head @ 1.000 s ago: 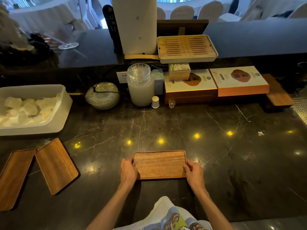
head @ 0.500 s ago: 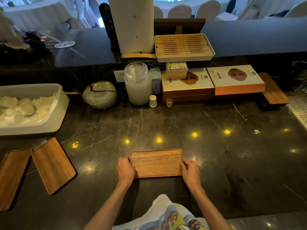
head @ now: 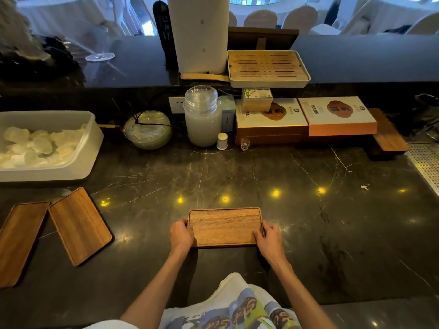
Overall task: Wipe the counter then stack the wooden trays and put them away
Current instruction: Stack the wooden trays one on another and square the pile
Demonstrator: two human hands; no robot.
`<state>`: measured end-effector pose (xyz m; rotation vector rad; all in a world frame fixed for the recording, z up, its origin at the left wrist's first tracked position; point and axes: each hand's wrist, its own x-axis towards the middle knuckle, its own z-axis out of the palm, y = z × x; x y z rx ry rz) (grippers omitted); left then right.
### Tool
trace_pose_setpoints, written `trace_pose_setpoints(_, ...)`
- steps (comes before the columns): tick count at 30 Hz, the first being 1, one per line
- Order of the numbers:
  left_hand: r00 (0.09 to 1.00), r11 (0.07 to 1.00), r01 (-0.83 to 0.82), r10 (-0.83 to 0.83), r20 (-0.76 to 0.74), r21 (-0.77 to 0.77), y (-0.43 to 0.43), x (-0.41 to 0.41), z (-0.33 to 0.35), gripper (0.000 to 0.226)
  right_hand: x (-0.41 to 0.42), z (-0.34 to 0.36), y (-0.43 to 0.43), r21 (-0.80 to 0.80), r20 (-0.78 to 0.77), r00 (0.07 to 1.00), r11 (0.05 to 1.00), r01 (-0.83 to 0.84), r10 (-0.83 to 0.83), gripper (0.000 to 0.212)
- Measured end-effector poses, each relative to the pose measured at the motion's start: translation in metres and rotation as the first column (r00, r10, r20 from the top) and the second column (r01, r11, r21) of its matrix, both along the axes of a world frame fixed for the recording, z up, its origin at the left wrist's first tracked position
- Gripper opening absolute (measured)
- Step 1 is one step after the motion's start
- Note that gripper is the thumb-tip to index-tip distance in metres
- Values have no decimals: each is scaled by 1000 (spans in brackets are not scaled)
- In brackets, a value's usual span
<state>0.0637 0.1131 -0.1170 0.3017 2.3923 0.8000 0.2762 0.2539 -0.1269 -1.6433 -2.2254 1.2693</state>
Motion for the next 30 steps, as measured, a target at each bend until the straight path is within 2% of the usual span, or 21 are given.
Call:
trace_pose_setpoints(4,995,997,78,-77,68,-13,-4,-12,6,24,-8,11,-1,-18,74,997,1000,5,-4,37)
trace_pose_setpoints(6,988,991,129,-126,86,-33,-11,-22,10,24,-18,17,-8,78,137,990,997,-4,-6,43)
trace_pose_setpoints(9,990,992,119,-117,80,-29,-32,-43,19,33,-47,29,-28,280,136,989,956,-88,51,43)
trace_pose_setpoints(11,993,994,104,-103,57,-16,-52,-63,23,39,-79,35,-45,308,137,980,934,-183,146,40)
trace_pose_setpoints(17,998,998,58,-58,27,16,-132,-146,38,31,-189,44,-112,140,75,897,886,-442,436,32)
trace_pose_setpoints(20,998,998,-56,56,25,6,-172,-190,42,31,-239,44,-154,-38,16,869,869,-494,494,28)
trace_pose_setpoints(22,993,993,-117,116,-24,-31,-193,-222,45,32,-269,41,-178,-124,40,849,846,-519,526,27)
trace_pose_setpoints(25,985,989,-124,113,-130,-81,-219,-269,49,29,-305,33,-208,-194,114,817,819,-540,565,34)
trace_pose_setpoints(27,984,988,-129,118,-136,-79,-230,-300,49,25,-324,30,-221,-225,171,792,806,-547,585,46)
trace_pose_setpoints(30,981,992,-109,97,-166,-65,-232,-338,46,17,-340,27,-232,-313,177,822,823,-474,541,64)
